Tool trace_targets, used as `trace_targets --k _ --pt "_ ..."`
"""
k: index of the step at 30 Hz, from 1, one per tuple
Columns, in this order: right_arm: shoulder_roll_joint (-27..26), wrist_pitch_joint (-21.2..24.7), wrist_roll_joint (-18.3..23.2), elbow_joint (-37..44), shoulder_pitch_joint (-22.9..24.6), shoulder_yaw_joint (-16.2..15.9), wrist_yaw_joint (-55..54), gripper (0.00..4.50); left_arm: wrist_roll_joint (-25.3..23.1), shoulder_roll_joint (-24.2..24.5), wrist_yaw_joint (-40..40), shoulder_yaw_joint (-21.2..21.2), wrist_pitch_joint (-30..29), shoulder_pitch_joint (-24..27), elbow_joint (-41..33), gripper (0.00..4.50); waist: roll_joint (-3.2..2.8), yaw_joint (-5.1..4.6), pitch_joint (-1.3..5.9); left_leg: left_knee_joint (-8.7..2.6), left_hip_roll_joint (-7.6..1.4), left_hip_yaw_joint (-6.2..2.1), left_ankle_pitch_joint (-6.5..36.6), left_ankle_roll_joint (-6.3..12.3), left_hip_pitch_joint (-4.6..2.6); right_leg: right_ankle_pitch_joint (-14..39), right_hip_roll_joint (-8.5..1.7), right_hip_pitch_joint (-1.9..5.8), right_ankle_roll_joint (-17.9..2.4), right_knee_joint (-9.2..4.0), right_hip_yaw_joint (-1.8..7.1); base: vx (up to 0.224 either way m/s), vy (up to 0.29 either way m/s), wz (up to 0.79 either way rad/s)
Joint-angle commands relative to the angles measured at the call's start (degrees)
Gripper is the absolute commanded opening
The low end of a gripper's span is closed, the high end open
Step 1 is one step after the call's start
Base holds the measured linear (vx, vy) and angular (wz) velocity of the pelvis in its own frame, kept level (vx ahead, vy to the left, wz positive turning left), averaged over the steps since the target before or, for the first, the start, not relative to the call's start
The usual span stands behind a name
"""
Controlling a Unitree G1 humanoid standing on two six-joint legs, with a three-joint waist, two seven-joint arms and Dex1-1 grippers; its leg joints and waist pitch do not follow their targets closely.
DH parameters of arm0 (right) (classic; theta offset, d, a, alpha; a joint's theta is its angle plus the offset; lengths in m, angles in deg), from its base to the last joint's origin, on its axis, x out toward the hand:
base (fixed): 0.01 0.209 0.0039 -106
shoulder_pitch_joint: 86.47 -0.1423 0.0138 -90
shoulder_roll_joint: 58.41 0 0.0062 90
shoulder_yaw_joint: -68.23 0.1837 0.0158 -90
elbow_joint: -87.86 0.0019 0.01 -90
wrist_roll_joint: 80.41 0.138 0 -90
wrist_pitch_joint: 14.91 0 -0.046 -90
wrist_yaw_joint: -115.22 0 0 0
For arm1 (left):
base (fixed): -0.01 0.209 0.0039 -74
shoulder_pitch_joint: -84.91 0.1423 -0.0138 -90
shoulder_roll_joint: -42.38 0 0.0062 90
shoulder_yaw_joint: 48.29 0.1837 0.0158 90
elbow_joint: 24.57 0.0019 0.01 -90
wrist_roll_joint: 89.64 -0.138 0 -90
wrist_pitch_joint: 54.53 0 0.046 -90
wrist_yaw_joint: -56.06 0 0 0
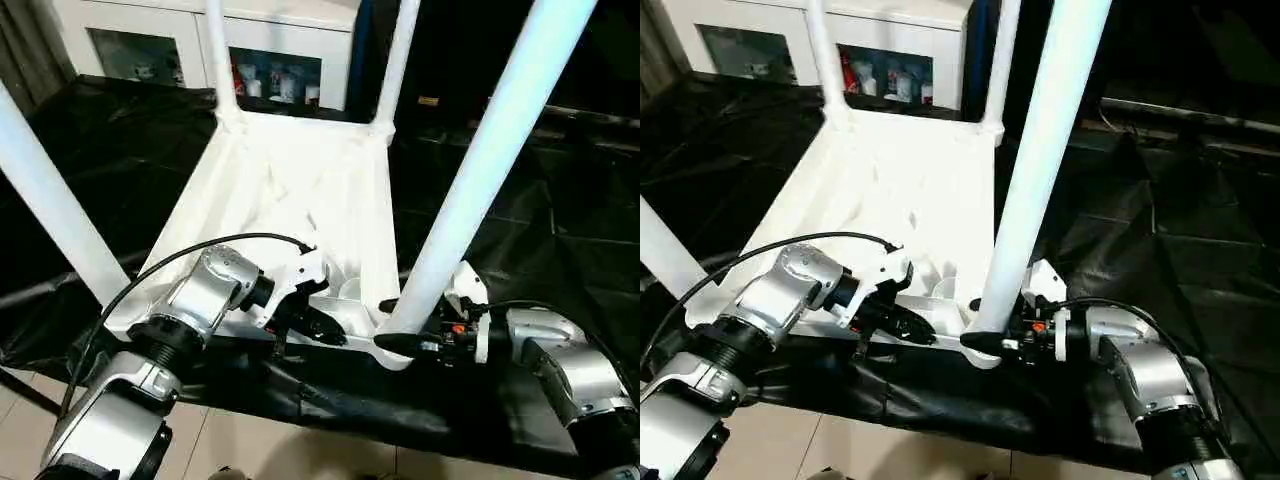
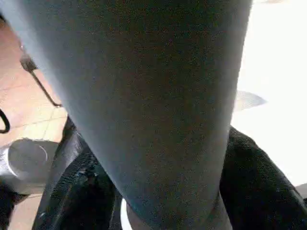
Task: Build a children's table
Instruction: Rotate leg to tighten
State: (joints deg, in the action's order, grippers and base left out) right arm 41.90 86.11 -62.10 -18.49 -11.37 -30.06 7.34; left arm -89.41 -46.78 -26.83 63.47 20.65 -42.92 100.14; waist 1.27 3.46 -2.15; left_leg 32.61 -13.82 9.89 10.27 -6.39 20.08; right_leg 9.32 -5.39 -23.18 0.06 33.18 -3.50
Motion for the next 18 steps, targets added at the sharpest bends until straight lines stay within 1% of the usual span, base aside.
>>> trace_targets --k 1,3,4,5,6,7,8,9,10,11,12,13,14,15,16,17,18 --pt "0.1 1.2 0.7 1.0 0.5 0.5 0.3 2.37 0.0 -0.7 1.0 0.8 -0.1 0.3 -1.0 0.00 0.38 -0.13 3.33 -3.44 0.79 1.19 11.6 4.15 -0.02 8.8 -1.35 3.13 -14.3 -2.74 1.48 0.000 0.000 0.00" --pt "-0.5 1.5 0.6 1.4 1.0 0.7 -1.0 2.26 -0.4 -1.4 3.5 0.2 0.4 0.0 -0.2 0.00 0.40 -0.13 3.28 -3.41 0.80 1.23 11.7 4.12 -0.08 9.0 -1.36 3.03 -14.1 -2.84 1.51 0.000 0.000 0.00" --pt "-1.9 1.3 -0.5 1.2 1.7 1.1 -5.1 2.26 -1.4 -2.9 9.1 -1.1 1.8 -0.9 2.4 0.00 0.41 -0.08 3.25 -3.40 0.82 1.25 12.2 4.04 -0.08 9.8 -1.38 2.99 -14.0 -2.93 1.51 0.000 0.000 0.00" --pt "-2.4 1.2 -1.0 0.9 1.9 1.3 -7.0 2.24 -1.8 -3.5 11.3 -1.6 2.2 -1.3 3.4 0.00 0.46 -0.15 3.07 -3.46 0.92 1.28 12.9 3.63 -0.05 11.7 -1.33 2.86 -13.2 -3.27 1.48 0.000 0.000 0.00" --pt "-3.1 0.9 -1.4 0.0 1.8 1.6 -8.5 2.15 -2.2 -4.1 13.6 -2.1 2.7 -1.8 4.4 0.00 0.43 -0.09 3.13 -3.46 0.99 1.27 13.8 3.07 -0.29 14.1 -1.41 2.75 -12.5 -3.56 1.44 0.000 0.000 0.00" --pt "-3.1 0.9 -1.4 0.0 1.8 1.6 -8.5 2.15 -2.2 -4.1 13.6 -2.1 2.7 -1.8 4.4 0.00 0.43 -0.09 3.13 -3.46 0.99 1.27 13.8 3.07 -0.29 14.1 -1.41 2.75 -12.5 -3.56 1.44 0.000 0.000 0.00" --pt "-4.1 0.7 -2.3 -1.6 1.5 1.8 -11.3 2.13 -2.6 -5.0 16.4 -2.6 2.9 -2.4 5.6 0.00 0.62 -0.19 3.09 -3.55 1.00 1.14 14.5 2.77 -0.14 16.1 -1.40 2.88 -11.6 -3.65 1.40 0.000 0.000 0.00" --pt "-5.2 -0.1 -3.9 -3.4 1.1 2.0 -15.0 2.10 -3.1 -5.8 18.9 -2.9 3.2 -2.8 6.6 0.00 0.54 -0.36 2.74 -3.77 1.11 1.06 15.6 2.51 0.07 19.4 -1.37 2.67 -10.3 -4.05 1.31 0.000 0.000 0.00" --pt "-6.1 -0.3 -4.7 -4.4 0.9 2.3 -17.5 2.07 -3.3 -6.7 21.3 -3.4 3.1 -3.2 7.3 0.00 0.58 -0.52 2.79 -3.75 1.19 0.94 17.0 1.86 -0.02 23.2 -1.45 2.56 -8.8 -4.41 1.19 0.000 0.000 0.00" --pt "-6.1 -0.3 -4.7 -4.4 0.9 2.3 -17.5 2.07 -3.3 -6.7 21.3 -3.4 3.1 -3.2 7.3 0.00 0.59 -0.61 2.79 -3.80 1.21 0.93 17.2 1.69 -0.04 24.3 -1.48 2.47 -8.2 -4.59 1.19 0.000 0.000 0.00" --pt "-8.4 -0.1 -6.5 -7.0 0.2 3.3 -24.4 2.04 -3.8 -8.6 26.4 -4.1 2.8 -4.0 8.8 0.00 0.73 -0.95 2.70 -3.81 1.32 0.81 17.9 1.13 0.07 26.4 -1.41 2.34 -7.2 -4.77 1.11 0.000 0.000 0.00" --pt "-9.8 0.0 -7.3 -8.5 -0.5 4.1 -28.7 2.03 -4.0 -9.7 29.2 -4.5 2.7 -4.4 9.5 0.00 0.74 -1.15 2.71 -3.87 1.38 0.73 17.9 0.92 0.15 27.0 -1.42 2.37 -6.8 -4.87 1.03 0.000 0.000 0.00" --pt "-9.8 0.0 -7.3 -8.5 -0.5 4.1 -28.7 2.02 -4.0 -9.7 29.2 -4.5 2.7 -4.4 9.5 0.00 0.74 -1.37 2.70 -3.88 1.42 0.69 18.2 0.76 0.15 27.6 -1.37 2.32 -6.5 -4.96 0.94 0.000 0.000 0.00" --pt "-13.0 0.8 -8.7 -11.8 -2.2 6.1 -38.0 2.00 -4.3 -12.1 34.2 -5.1 2.2 -5.2 11.0 0.00 0.87 -2.02 2.72 -3.90 1.56 0.50 18.8 0.75 0.40 29.6 -1.41 2.39 -5.4 -5.24 0.74 0.000 0.000 0.00" --pt "-13.0 0.8 -8.7 -11.8 -2.2 6.1 -38.0 1.99 -4.3 -12.1 34.2 -5.1 2.2 -5.2 11.0 0.00 0.83 -2.18 2.77 -3.85 1.62 0.46 18.8 0.65 0.48 29.8 -1.35 2.38 -5.1 -5.27 0.68 0.000 0.000 0.00" --pt "-14.3 1.1 -9.1 -13.1 -3.0 7.0 -41.5 1.99 -4.4 -13.1 35.9 -5.4 2.1 -5.5 11.6 0.00 0.86 -2.37 2.76 -3.87 1.66 0.42 19.0 0.61 0.49 30.4 -1.35 2.32 -4.8 -5.44 0.60 0.000 0.000 0.00" --pt "-15.8 1.9 -8.9 -14.2 -3.8 8.1 -44.6 1.98 -4.6 -14.1 37.3 -5.3 2.4 -5.8 12.4 0.00 0.94 -2.62 2.74 -3.77 1.78 0.38 20.0 0.72 0.28 31.6 -1.29 2.12 -4.3 -5.76 0.39 0.000 0.000 0.00"
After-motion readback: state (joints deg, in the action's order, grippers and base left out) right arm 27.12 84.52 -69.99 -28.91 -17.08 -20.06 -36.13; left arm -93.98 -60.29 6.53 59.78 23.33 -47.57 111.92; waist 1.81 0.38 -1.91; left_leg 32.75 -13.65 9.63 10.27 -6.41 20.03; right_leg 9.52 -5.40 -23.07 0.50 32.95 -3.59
